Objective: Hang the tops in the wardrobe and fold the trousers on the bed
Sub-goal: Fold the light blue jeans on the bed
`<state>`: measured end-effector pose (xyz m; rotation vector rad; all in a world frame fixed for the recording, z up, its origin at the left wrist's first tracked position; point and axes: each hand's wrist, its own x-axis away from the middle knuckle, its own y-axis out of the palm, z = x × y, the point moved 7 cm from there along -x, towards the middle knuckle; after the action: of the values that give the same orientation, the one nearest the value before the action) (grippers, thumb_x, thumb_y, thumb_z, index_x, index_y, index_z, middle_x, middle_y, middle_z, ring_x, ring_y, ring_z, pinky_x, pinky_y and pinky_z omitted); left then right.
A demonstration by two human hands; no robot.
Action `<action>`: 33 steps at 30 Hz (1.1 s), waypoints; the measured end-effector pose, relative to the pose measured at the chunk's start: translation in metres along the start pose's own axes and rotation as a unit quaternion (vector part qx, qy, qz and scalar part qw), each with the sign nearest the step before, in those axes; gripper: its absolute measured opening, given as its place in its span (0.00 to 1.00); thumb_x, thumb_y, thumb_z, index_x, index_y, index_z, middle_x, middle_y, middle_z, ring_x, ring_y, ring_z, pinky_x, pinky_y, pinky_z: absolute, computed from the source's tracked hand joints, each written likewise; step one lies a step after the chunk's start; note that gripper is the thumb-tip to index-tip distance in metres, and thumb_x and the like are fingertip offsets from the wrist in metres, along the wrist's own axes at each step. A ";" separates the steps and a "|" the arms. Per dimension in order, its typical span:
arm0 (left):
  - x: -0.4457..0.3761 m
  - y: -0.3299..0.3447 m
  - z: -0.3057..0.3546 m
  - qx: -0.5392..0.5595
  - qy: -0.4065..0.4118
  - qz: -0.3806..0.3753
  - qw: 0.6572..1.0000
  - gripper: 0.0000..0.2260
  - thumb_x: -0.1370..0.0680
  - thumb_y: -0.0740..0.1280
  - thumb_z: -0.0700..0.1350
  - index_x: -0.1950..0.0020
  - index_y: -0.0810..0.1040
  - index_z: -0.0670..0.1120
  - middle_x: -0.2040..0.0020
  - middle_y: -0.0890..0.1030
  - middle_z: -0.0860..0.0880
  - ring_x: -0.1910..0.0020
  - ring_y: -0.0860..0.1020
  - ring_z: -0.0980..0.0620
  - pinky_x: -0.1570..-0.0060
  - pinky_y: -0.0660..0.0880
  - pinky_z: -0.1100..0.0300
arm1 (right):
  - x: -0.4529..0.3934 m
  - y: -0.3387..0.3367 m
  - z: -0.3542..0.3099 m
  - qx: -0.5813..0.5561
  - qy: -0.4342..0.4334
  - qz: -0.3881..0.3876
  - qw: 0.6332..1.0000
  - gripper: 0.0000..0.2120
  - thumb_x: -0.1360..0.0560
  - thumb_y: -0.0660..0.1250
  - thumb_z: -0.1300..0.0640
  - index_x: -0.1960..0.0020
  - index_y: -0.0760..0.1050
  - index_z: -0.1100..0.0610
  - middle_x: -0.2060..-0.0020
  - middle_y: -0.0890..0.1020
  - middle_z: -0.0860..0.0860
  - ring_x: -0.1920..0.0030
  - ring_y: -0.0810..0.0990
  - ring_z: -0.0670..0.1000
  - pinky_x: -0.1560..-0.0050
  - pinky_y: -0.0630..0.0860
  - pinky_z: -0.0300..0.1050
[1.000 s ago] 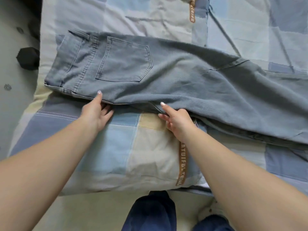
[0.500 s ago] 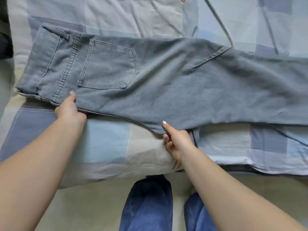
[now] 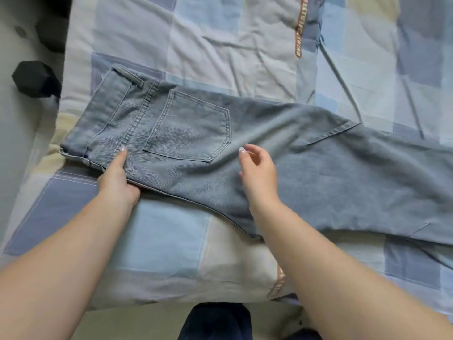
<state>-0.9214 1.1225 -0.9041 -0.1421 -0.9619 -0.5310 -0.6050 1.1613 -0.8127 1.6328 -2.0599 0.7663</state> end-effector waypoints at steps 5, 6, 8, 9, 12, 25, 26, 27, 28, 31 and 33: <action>-0.001 0.004 0.005 0.007 -0.006 -0.020 1.000 0.21 0.30 0.76 0.46 0.38 0.79 0.46 0.47 0.84 0.46 0.52 0.84 0.45 0.57 0.80 0.43 | -0.072 0.055 -0.024 0.462 -0.089 -0.144 0.870 0.34 0.24 0.64 0.46 0.23 0.55 0.55 0.23 0.54 0.57 0.23 0.53 0.54 0.25 0.52 0.45; -0.002 0.004 0.008 0.014 -0.003 -0.019 1.000 0.20 0.30 0.75 0.45 0.39 0.79 0.45 0.48 0.84 0.45 0.53 0.84 0.44 0.58 0.80 0.43 | -0.081 0.060 -0.026 0.499 -0.092 -0.172 0.844 0.37 0.24 0.65 0.46 0.22 0.51 0.53 0.23 0.49 0.56 0.23 0.49 0.54 0.25 0.50 0.46; -0.002 0.003 0.020 0.023 0.004 -0.017 1.000 0.17 0.28 0.73 0.42 0.39 0.78 0.44 0.47 0.84 0.44 0.52 0.84 0.44 0.59 0.81 0.44 | -0.094 0.066 -0.032 0.477 -0.072 -0.210 0.851 0.39 0.24 0.66 0.48 0.22 0.46 0.52 0.22 0.45 0.55 0.23 0.47 0.53 0.25 0.48 0.45; -0.001 0.004 0.027 0.026 0.008 -0.026 0.999 0.18 0.27 0.71 0.41 0.37 0.77 0.43 0.46 0.83 0.43 0.51 0.84 0.44 0.60 0.81 0.45 | -0.099 0.069 -0.036 0.447 -0.063 -0.222 0.864 0.40 0.24 0.66 0.48 0.22 0.46 0.53 0.22 0.46 0.55 0.23 0.47 0.52 0.25 0.48 0.45; 0.015 0.014 0.047 0.040 0.025 -0.077 0.996 0.19 0.25 0.66 0.38 0.33 0.74 0.39 0.42 0.81 0.39 0.49 0.83 0.44 0.61 0.81 0.50 | -0.105 0.079 -0.046 0.424 -0.050 -0.220 0.877 0.37 0.24 0.64 0.45 0.22 0.49 0.55 0.23 0.53 0.55 0.23 0.51 0.53 0.25 0.52 0.49; 0.233 0.164 0.024 -0.377 0.372 -0.374 0.761 0.17 0.27 0.65 0.37 0.39 0.79 0.46 0.39 0.81 0.50 0.40 0.75 0.63 0.38 0.69 0.67 | -0.002 0.077 -0.126 -0.087 0.114 -0.320 0.936 0.25 0.23 0.55 0.35 0.45 0.74 0.55 0.54 0.80 0.54 0.52 0.78 0.54 0.53 0.74 0.47; 0.242 0.171 0.012 -0.411 0.388 -0.369 0.738 0.22 0.28 0.64 0.37 0.35 0.77 0.47 0.34 0.77 0.48 0.35 0.73 0.59 0.33 0.67 0.64 | -0.002 0.058 -0.137 -0.101 0.102 -0.317 0.938 0.27 0.23 0.53 0.35 0.42 0.74 0.56 0.52 0.81 0.56 0.50 0.79 0.54 0.50 0.75 0.47; 0.251 0.176 0.001 -0.445 0.404 -0.354 0.717 0.26 0.30 0.62 0.37 0.32 0.75 0.49 0.32 0.75 0.46 0.32 0.71 0.55 0.30 0.63 0.63 | -0.003 0.039 -0.145 -0.104 0.091 -0.314 0.939 0.29 0.23 0.53 0.35 0.40 0.75 0.57 0.49 0.82 0.57 0.49 0.81 0.55 0.48 0.77 0.47; 0.264 0.182 -0.012 -0.474 0.425 -0.343 0.691 0.29 0.32 0.60 0.36 0.32 0.74 0.50 0.31 0.73 0.44 0.30 0.70 0.51 0.29 0.60 0.64 | -0.002 0.015 -0.153 -0.096 0.082 -0.317 0.940 0.30 0.25 0.56 0.34 0.40 0.76 0.58 0.48 0.83 0.57 0.49 0.82 0.55 0.49 0.78 0.48; 0.309 0.204 -0.065 -0.538 0.477 -0.340 0.607 0.34 0.37 0.60 0.34 0.30 0.72 0.47 0.31 0.73 0.40 0.31 0.71 0.41 0.30 0.64 0.51 | -0.003 -0.054 -0.156 0.000 0.058 -0.300 0.952 0.17 0.25 0.65 0.47 0.46 0.77 0.60 0.61 0.85 0.56 0.63 0.84 0.53 0.64 0.80 0.43; 0.336 0.220 -0.113 -0.571 0.507 -0.323 0.559 0.34 0.37 0.61 0.35 0.29 0.71 0.46 0.32 0.73 0.40 0.32 0.71 0.38 0.35 0.68 0.39 | -0.014 -0.111 -0.148 0.074 0.026 -0.217 0.973 0.05 0.22 0.63 0.60 0.51 0.76 0.61 0.72 0.83 0.54 0.73 0.81 0.50 0.74 0.77 0.40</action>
<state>-0.5765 1.1497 -0.6710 -0.5774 0.6943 -1.6555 -0.4979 1.2480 -0.6890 2.0258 -1.5534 0.8062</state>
